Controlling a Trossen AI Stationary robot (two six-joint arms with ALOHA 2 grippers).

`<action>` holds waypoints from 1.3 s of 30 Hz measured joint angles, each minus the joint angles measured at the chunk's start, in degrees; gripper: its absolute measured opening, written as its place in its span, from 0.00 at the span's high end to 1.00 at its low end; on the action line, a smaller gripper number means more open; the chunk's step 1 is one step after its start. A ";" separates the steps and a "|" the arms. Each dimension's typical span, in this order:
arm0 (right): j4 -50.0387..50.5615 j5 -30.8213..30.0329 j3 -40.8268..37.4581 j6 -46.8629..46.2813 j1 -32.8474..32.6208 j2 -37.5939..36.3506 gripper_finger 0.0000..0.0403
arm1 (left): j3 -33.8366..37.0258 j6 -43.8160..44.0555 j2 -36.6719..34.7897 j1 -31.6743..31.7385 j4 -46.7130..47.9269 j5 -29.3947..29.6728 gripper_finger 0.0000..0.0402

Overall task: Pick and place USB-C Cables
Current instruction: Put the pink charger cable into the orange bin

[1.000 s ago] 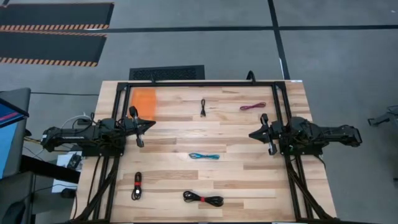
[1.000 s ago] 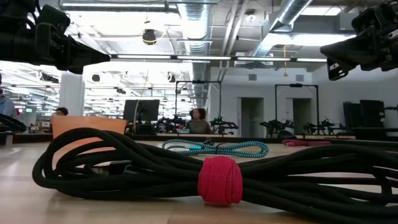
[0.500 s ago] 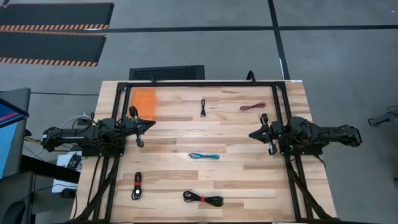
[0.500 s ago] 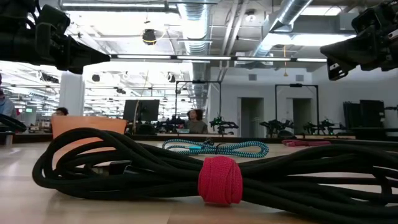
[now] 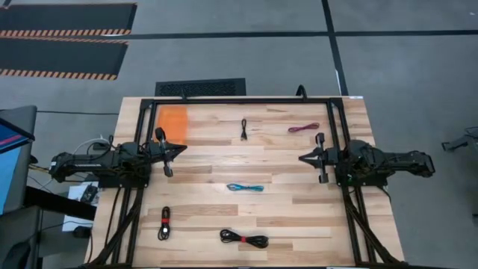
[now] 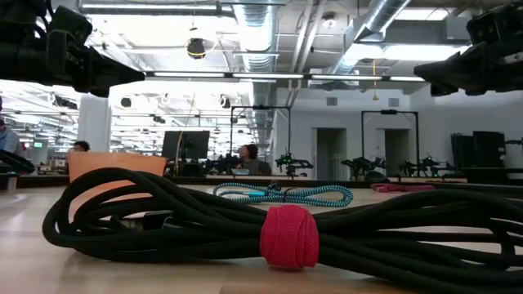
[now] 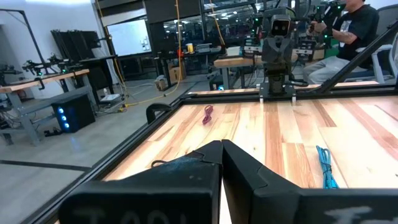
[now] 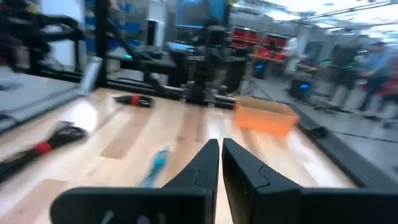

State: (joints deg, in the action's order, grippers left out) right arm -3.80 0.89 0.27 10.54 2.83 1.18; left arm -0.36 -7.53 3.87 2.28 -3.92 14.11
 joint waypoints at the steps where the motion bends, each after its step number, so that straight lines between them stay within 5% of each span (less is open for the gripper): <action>1: -1.26 -1.68 0.00 0.30 0.00 -0.02 0.88 | 0.00 0.00 -0.01 0.00 -0.03 -0.02 1.00; 14: -9.54 -6.14 0.00 -1.26 0.17 -0.01 0.88 | 0.00 -3.16 -0.01 0.00 -5.13 0.02 1.00; 25: -14.86 -9.03 0.00 -22.67 1.44 3.62 0.88 | -0.01 4.62 3.93 0.00 -10.38 0.80 0.99; 30: -19.27 -11.89 0.02 -26.55 1.45 10.71 0.88 | 0.00 6.40 12.57 0.00 -19.10 2.44 0.88; 39: -27.23 -14.54 1.23 -26.60 1.45 26.77 0.88 | -2.96 9.18 39.22 0.78 -34.66 10.22 0.66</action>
State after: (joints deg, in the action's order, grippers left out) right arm -31.03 -13.65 1.50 -16.05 4.28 27.95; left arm -3.32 1.65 43.09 3.06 -38.58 24.33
